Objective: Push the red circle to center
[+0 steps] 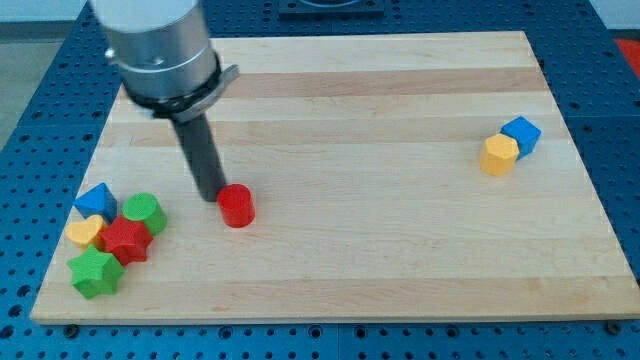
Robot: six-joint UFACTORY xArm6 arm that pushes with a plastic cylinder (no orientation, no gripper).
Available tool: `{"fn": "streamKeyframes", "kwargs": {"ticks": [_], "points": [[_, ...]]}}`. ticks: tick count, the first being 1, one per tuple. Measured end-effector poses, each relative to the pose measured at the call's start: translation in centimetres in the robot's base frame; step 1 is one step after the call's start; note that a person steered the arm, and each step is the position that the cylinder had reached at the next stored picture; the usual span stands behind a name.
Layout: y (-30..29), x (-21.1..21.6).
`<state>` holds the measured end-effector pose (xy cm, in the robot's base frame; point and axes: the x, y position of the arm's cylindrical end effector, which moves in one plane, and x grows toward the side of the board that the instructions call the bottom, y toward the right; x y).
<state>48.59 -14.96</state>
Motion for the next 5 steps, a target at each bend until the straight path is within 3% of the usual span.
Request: {"fn": "streamKeyframes", "kwargs": {"ticks": [1, 3, 5], "points": [[-3.4, 0.8], [-1.3, 5.2], [3.7, -2.4]]}}
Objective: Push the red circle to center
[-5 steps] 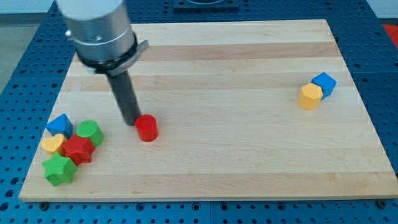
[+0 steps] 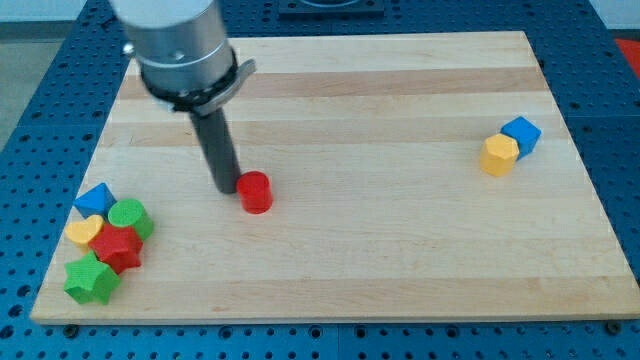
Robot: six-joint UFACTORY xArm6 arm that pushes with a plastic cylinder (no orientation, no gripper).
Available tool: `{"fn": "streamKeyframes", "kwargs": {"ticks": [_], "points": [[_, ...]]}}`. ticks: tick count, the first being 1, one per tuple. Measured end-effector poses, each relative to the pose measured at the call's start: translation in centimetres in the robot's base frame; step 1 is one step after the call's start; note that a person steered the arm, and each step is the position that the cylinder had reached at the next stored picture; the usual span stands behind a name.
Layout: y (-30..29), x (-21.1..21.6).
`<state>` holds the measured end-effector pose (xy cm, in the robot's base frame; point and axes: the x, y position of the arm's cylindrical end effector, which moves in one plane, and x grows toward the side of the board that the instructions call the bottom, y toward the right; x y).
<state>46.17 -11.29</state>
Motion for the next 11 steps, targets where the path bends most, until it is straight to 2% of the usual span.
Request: {"fn": "streamKeyframes", "kwargs": {"ticks": [2, 3, 6, 8, 9, 10, 11], "points": [[-4.0, 4.2], [-3.0, 5.6], [6.0, -0.8], [6.2, 5.2], [9.6, 4.0], [11.7, 0.9], [11.6, -1.7]]}}
